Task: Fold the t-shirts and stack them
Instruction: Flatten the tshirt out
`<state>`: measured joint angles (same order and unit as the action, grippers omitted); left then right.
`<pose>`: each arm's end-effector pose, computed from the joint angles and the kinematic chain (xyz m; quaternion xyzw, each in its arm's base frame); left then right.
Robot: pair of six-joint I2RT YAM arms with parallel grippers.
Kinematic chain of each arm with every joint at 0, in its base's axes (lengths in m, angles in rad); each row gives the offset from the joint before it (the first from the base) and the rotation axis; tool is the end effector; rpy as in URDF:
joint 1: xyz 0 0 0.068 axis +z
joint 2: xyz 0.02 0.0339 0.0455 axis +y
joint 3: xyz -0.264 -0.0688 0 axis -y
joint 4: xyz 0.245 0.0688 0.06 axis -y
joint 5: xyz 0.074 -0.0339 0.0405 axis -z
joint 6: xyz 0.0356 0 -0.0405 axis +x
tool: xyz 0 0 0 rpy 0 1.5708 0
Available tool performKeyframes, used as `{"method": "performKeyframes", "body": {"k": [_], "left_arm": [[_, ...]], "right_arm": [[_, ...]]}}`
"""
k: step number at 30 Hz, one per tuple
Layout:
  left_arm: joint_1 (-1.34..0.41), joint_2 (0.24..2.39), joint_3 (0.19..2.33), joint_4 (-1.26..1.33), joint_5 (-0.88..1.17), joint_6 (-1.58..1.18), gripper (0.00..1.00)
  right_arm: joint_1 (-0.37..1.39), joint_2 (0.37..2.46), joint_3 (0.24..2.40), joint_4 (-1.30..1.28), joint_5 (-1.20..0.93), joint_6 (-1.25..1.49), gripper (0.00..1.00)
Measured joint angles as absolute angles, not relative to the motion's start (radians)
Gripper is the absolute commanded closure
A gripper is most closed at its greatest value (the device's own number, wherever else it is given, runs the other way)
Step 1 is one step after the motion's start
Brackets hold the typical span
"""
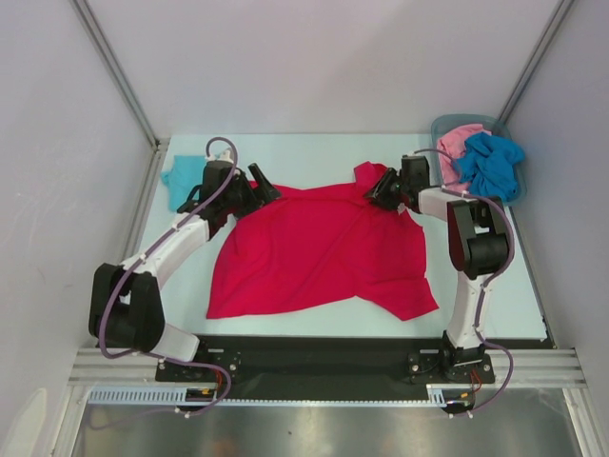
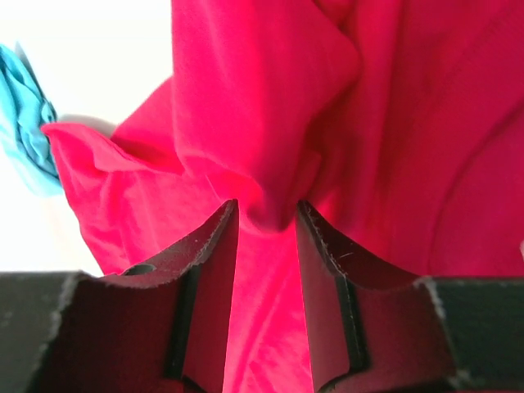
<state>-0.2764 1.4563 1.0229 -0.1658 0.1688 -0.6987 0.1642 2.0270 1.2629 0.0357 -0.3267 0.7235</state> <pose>0.3134 -0.0951 0.2658 -0.1462 0.8698 -0.2838 0.3761 0.4274 0.0824 0.1526 0.1846 0.8838 0.3073 0.3006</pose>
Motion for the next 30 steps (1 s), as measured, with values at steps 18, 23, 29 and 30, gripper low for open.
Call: {"method": "performKeyframes", "body": {"k": [18,23,29,30], "left_arm": [[-0.276,1.400,0.987,-0.155,0.169,-0.698,0.12],[-0.276,1.379,0.979,-0.152,0.169,-0.698,0.12],[-0.279,1.373,0.968,-0.151,0.169,-0.698,0.13],[-0.279,1.372,0.966,-0.150,0.169,-0.698,0.12]], "right_arm": [[0.169,2.054,1.332,0.032,-0.294,0.696,1.00],[0.168,2.054,1.372,0.005,-0.286,0.682,1.00],[0.168,2.103,1.556,0.023,-0.311,0.686,1.00],[0.168,2.123,1.604,0.022,-0.319,0.688,1.00]]}}
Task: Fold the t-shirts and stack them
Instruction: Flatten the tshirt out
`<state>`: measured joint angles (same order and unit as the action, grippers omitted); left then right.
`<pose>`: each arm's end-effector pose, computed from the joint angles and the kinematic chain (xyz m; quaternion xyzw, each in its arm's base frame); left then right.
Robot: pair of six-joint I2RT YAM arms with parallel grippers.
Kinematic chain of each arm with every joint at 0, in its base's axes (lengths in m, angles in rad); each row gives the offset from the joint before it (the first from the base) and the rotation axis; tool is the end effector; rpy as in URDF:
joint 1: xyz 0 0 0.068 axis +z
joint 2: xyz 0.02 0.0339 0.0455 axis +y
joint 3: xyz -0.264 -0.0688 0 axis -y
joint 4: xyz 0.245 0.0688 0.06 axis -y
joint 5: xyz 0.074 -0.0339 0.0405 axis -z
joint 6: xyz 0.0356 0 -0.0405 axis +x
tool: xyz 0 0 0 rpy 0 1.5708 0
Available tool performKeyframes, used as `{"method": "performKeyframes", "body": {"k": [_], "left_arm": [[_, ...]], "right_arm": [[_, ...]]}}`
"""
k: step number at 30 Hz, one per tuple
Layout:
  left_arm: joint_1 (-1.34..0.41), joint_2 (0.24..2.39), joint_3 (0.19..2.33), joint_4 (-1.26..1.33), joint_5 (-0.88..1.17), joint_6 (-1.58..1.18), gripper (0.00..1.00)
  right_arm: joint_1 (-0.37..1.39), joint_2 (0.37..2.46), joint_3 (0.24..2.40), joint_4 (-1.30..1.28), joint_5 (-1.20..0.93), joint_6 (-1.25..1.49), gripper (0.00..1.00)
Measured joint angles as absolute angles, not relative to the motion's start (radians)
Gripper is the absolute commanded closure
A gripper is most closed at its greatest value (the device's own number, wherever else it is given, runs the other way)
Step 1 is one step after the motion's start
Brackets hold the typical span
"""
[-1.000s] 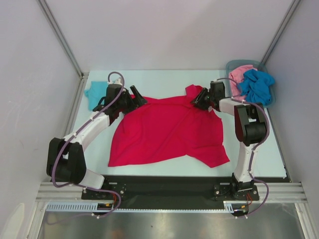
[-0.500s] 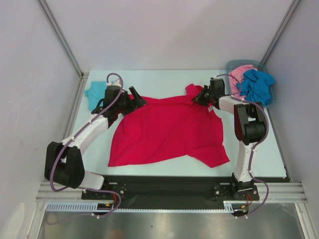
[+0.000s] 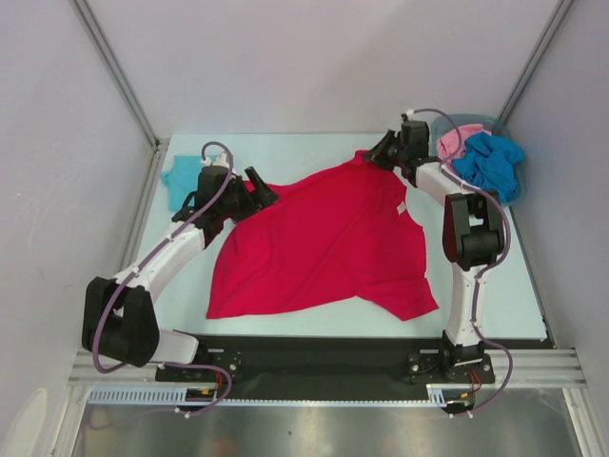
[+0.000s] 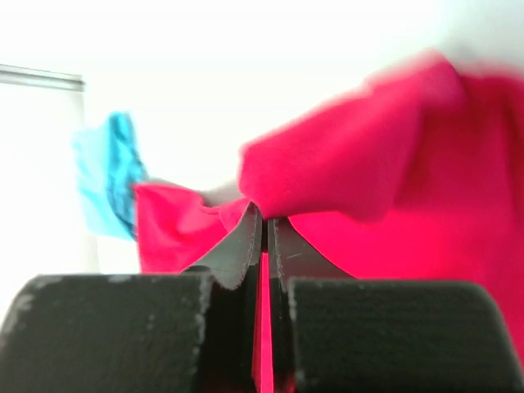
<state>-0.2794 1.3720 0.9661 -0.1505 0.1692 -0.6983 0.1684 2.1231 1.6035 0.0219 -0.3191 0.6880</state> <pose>0.2956 -0.0911 0.2731 -0.1409 0.8605 -0.2925 0.3926 0.4868 0.0941 0.2172 0.1395 0.8409 0.3338 0.4024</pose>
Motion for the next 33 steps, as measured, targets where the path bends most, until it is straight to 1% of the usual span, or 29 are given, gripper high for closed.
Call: {"method": "performKeyframes", "body": {"k": [8,9,11,12,13,16,18,22,25,33], "left_arm": [[-0.287,1.358,0.955,-0.152,0.170,-0.698,0.13],[-0.287,1.355,0.954,-0.152,0.171,-0.698,0.13],[-0.289,1.349,0.952,-0.152,0.171,-0.698,0.13],[-0.289,1.346,0.950,-0.152,0.171,-0.698,0.12],[-0.290,1.344,0.949,-0.152,0.171,-0.698,0.13],[-0.294,1.342,0.948,-0.152,0.172,-0.698,0.12],[-0.295,1.342,0.948,-0.152,0.172,-0.698,0.12],[-0.301,1.342,0.948,-0.152,0.171,-0.698,0.13],[-0.313,1.341,0.944,-0.151,0.171,-0.698,0.13],[-0.336,1.315,0.905,-0.153,0.170,-0.698,0.12]], "right_arm": [[0.167,2.344,1.935,0.009,-0.369,0.713,1.00],[0.166,2.375,1.975,0.008,-0.379,0.715,0.99],[0.162,2.434,2.047,-0.011,-0.396,0.725,0.87],[0.160,2.457,2.072,-0.019,-0.405,0.727,0.79],[0.157,2.481,2.098,-0.029,-0.416,0.733,0.65],[0.152,2.531,2.151,-0.058,-0.438,0.733,0.50],[0.148,2.540,2.152,-0.086,-0.440,0.727,0.46],[0.136,2.505,2.072,-0.085,-0.418,0.716,0.44],[0.121,2.456,2.012,-0.116,-0.380,0.695,0.44],[0.060,2.334,2.027,-0.213,-0.267,0.597,0.44]]}}
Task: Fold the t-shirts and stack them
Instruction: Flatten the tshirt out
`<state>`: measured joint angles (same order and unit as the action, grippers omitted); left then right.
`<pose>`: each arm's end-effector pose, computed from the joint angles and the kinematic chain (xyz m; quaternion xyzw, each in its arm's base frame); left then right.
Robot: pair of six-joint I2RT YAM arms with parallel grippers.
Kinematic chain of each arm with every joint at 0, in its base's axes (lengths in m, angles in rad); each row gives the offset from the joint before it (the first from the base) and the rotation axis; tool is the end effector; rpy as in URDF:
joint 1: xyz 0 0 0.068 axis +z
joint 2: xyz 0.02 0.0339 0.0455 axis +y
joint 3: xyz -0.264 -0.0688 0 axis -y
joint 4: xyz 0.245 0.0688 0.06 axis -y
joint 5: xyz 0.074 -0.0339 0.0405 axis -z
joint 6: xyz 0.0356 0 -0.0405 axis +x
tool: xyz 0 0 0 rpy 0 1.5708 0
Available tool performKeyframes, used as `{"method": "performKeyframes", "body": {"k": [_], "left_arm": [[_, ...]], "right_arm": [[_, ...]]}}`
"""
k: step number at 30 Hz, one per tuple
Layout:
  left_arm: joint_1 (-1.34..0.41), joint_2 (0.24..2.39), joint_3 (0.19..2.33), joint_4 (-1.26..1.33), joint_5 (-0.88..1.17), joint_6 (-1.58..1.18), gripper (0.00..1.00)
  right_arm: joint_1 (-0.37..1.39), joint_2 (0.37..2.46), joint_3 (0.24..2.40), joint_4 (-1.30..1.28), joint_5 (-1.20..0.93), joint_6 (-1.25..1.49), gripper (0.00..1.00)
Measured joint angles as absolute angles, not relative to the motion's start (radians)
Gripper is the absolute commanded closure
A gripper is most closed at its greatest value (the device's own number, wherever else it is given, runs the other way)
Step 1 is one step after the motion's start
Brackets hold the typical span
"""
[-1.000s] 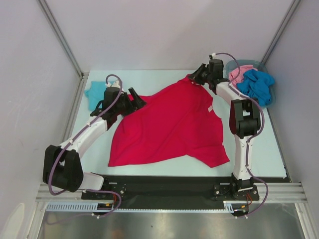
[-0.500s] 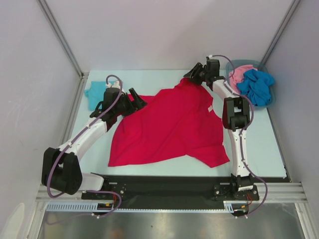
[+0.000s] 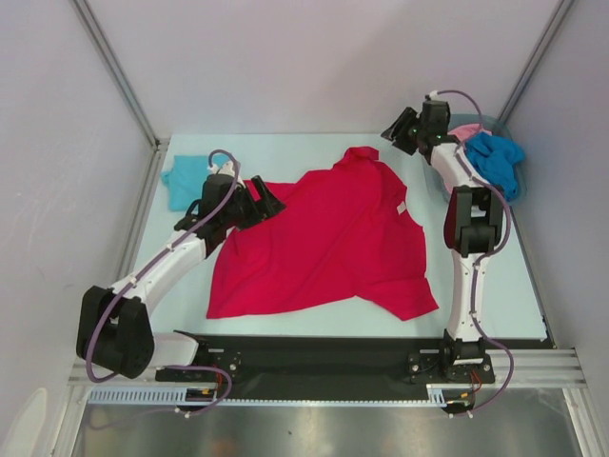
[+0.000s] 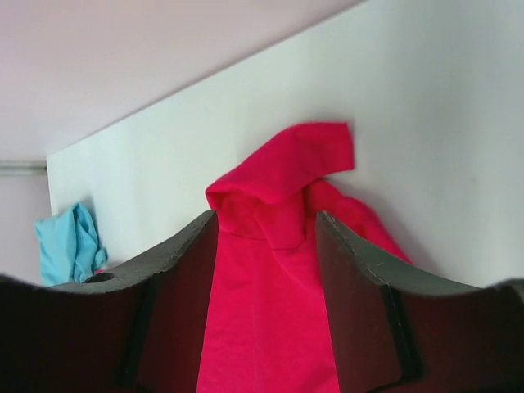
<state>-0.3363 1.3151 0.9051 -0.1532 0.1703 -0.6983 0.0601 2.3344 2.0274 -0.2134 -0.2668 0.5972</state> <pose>0.2756 -0.1027 0.2680 -0.1167 0.8657 -0.3026 0.3812 0.5467 0.0423 0.2335 0.1632 0.8445 0.2693 0.4332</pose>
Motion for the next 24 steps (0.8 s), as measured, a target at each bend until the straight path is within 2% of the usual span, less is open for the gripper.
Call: {"method": "performKeyframes", "body": {"k": [7,12,24], "left_arm": [[-0.336,1.292,0.902,-0.151,0.170,-0.698,0.12],[-0.336,1.292,0.902,-0.151,0.180,-0.699,0.12],[-0.336,1.290,0.902,-0.164,0.187,-0.698,0.12]], "right_arm": [[-0.009,2.281,1.961,-0.254,-0.233,0.552,0.43],[-0.038,2.281,1.903,-0.384,-0.155,0.540,0.43],[-0.016,2.281,1.829,-0.437,-0.141,0.526,0.43]]}}
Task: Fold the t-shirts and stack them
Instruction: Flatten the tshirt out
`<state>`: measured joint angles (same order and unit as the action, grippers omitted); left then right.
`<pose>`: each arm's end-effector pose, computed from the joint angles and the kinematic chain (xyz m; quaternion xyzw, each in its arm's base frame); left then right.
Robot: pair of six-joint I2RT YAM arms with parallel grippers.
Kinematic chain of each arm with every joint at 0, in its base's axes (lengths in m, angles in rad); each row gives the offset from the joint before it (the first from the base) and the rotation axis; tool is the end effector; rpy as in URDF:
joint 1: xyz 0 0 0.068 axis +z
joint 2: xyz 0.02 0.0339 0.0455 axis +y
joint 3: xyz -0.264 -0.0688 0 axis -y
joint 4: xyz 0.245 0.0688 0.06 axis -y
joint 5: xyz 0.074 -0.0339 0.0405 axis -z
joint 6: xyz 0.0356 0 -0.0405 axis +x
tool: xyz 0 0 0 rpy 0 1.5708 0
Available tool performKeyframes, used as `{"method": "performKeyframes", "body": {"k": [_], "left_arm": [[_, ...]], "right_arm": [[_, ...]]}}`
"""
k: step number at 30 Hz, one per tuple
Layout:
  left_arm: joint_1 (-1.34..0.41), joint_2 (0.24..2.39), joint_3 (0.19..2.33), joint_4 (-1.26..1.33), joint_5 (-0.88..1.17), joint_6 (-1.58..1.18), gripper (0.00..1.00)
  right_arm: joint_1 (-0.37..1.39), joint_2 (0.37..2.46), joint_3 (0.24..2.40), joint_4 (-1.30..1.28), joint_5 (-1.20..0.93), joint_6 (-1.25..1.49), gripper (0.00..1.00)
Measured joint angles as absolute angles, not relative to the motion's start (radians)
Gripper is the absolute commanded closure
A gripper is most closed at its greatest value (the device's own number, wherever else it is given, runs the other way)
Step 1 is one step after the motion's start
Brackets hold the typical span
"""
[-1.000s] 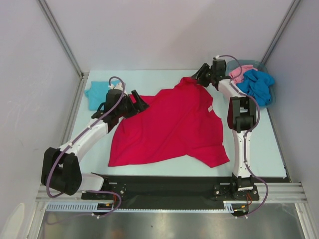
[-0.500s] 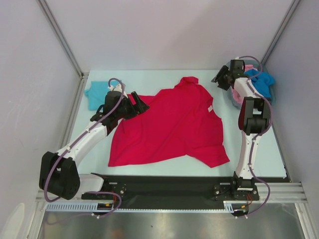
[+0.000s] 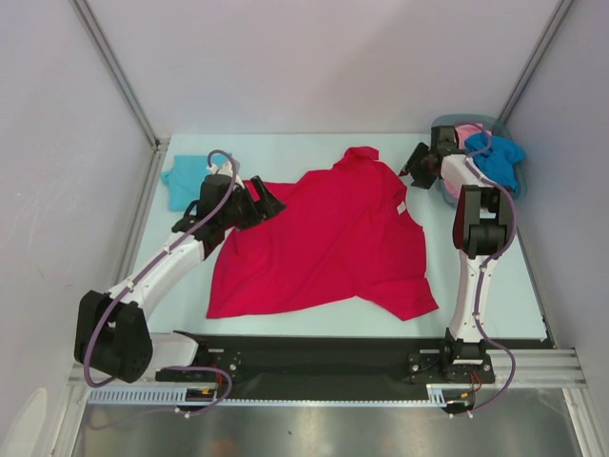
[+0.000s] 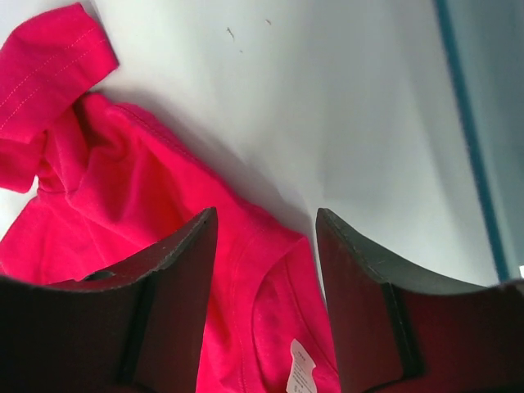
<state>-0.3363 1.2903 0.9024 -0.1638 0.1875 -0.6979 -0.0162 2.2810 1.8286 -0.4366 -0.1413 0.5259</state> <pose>0.2708 -0.1017 0.2729 -0.1114 0.8632 -0.3111 0.3817 0.5076 -0.0032 0.1757 0.2290 0.9121 0.1485 0.3060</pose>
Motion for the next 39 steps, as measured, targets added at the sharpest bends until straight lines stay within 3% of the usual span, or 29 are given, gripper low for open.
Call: {"method": "performKeyframes", "body": {"k": [17,20,22,27,39], "left_arm": [[-0.336,1.256,0.902,-0.176,0.187,-0.697,0.12],[-0.336,1.248,0.902,-0.182,0.187,-0.697,0.12],[-0.336,1.243,0.903,-0.183,0.187,-0.697,0.12],[-0.336,1.232,0.904,-0.190,0.187,-0.697,0.12],[-0.335,1.215,0.910,-0.198,0.187,-0.698,0.12]], "right_arm": [[-0.015,2.280,1.731,-0.307,-0.323,0.519,0.45],[-0.015,2.280,1.728,-0.304,-0.333,0.519,0.51],[-0.017,2.280,1.724,-0.301,-0.339,0.520,0.62],[-0.016,2.280,1.716,-0.301,-0.342,0.520,1.00],[-0.008,2.272,1.717,-0.340,-0.211,0.508,1.00]]}}
